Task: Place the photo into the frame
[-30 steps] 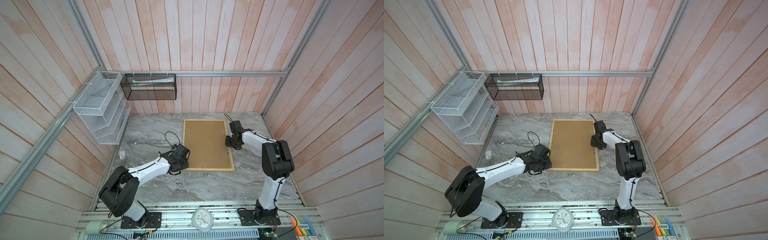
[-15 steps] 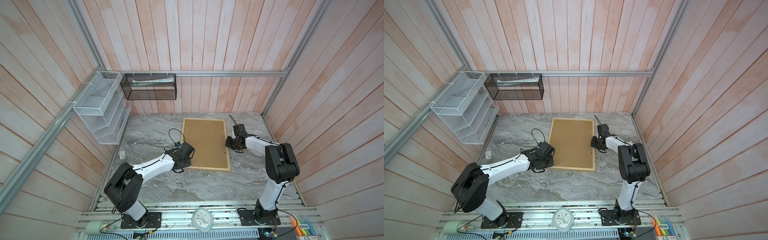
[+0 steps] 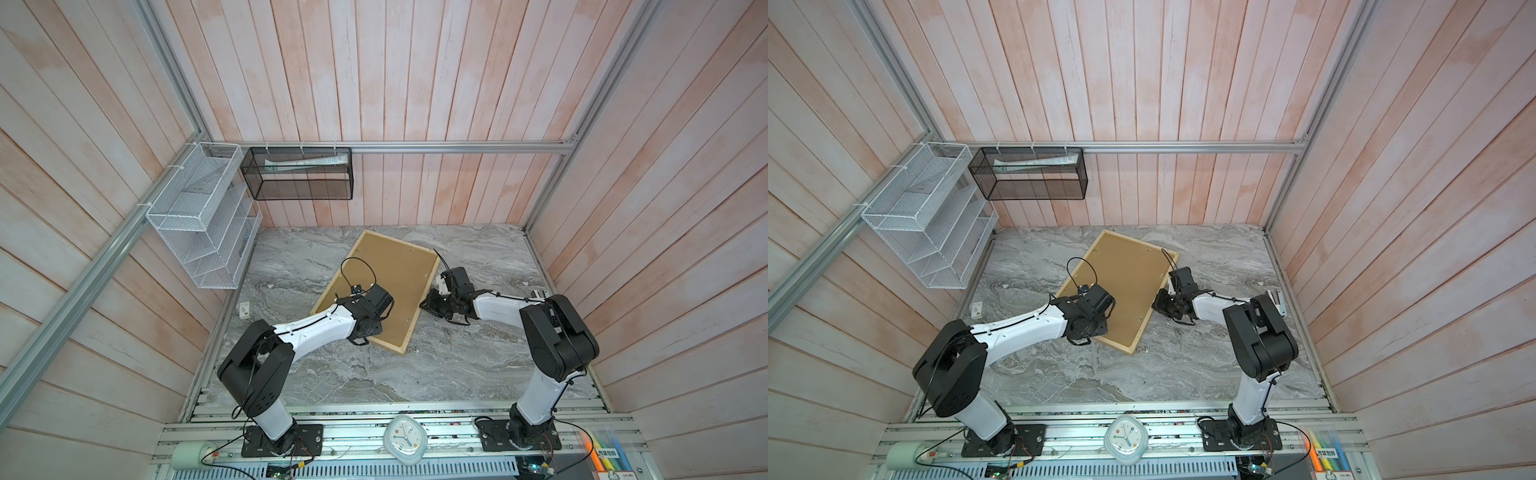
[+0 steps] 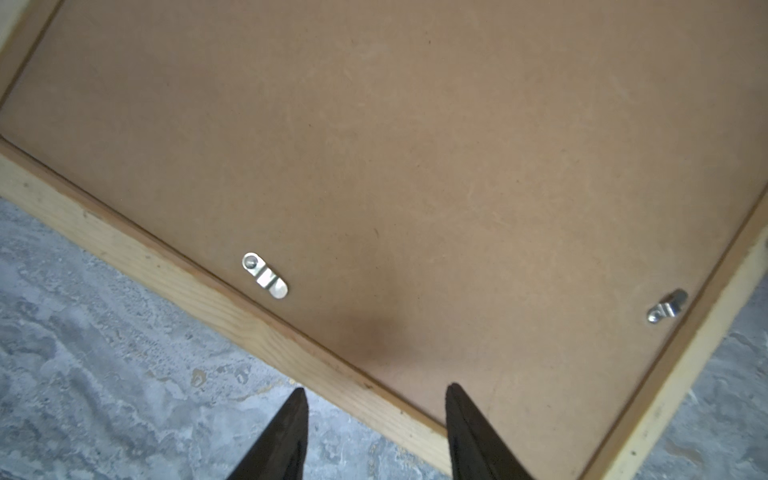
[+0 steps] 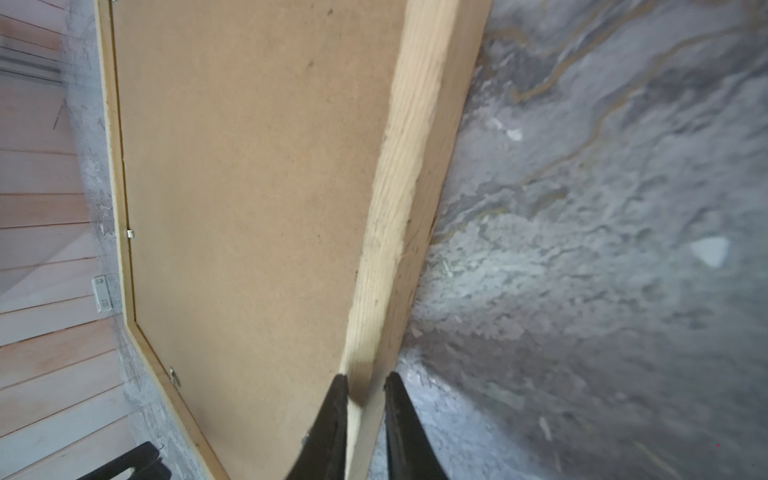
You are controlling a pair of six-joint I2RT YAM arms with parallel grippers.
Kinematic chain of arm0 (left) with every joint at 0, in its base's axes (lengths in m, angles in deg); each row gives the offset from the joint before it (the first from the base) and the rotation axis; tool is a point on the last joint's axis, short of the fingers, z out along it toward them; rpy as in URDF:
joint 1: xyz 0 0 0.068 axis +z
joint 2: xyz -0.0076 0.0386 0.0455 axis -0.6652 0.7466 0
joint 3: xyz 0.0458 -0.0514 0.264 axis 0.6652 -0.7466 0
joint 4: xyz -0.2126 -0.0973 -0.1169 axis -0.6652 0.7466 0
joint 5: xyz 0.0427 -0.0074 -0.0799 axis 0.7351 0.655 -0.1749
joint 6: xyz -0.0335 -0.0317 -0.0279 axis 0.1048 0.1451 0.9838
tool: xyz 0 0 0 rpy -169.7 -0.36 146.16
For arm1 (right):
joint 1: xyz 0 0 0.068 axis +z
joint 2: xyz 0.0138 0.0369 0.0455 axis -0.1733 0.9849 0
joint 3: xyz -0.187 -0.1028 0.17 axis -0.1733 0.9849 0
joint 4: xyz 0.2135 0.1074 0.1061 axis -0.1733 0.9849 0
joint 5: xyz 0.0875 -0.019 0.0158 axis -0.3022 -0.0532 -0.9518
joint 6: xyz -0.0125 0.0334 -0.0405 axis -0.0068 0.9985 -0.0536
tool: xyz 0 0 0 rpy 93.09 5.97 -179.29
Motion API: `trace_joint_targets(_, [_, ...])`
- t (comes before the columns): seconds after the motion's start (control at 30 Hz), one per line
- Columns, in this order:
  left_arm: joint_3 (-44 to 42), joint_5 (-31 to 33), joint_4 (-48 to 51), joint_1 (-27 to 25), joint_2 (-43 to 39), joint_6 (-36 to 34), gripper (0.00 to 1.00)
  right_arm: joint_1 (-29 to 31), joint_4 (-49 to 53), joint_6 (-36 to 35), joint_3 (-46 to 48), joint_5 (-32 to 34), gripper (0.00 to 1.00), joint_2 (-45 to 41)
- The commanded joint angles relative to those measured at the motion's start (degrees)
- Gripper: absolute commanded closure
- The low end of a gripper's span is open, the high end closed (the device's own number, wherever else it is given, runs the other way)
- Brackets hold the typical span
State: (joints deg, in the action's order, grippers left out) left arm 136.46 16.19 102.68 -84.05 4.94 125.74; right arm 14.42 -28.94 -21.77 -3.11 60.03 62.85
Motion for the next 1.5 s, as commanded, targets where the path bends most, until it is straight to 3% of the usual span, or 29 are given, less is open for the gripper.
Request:
trace_joint_targets(0.0, [-1.98, 0.56, 0.88, -0.28, -1.32, 2.18, 0.44, -0.72, 1.88, -2.39, -1.13, -0.47, 0.69, -2.44])
trace_joint_targets(0.13, [-2.74, -0.18, 0.23, -0.28, -1.18, 2.60, 0.43, -1.35, 4.88, -6.93, -3.12, 1.31, 0.56, -6.10])
trace_joint_targets(0.37, [-2.83, -0.68, -1.39, -0.03, 1.54, 2.30, 0.43, -2.32, 12.37, -15.29, -9.31, 4.26, 0.54, -7.66])
trace_joint_targets(0.63, [-3.96, -2.58, -4.25, 1.20, 2.65, 1.66, 0.46, -5.18, 9.90, -15.21, -6.21, 3.20, 0.56, -12.12])
trace_joint_targets(1.0, [-5.16, -3.61, -6.81, 4.00, 4.30, -3.01, 0.62, -9.02, 10.73, -15.39, -3.21, 3.46, 0.57, -17.07])
trace_joint_targets(1.47, [-5.46, -7.02, -13.61, 9.25, 7.14, -18.88, 0.81, -10.63, 10.65, -14.78, -0.43, 3.55, 0.57, -20.49])
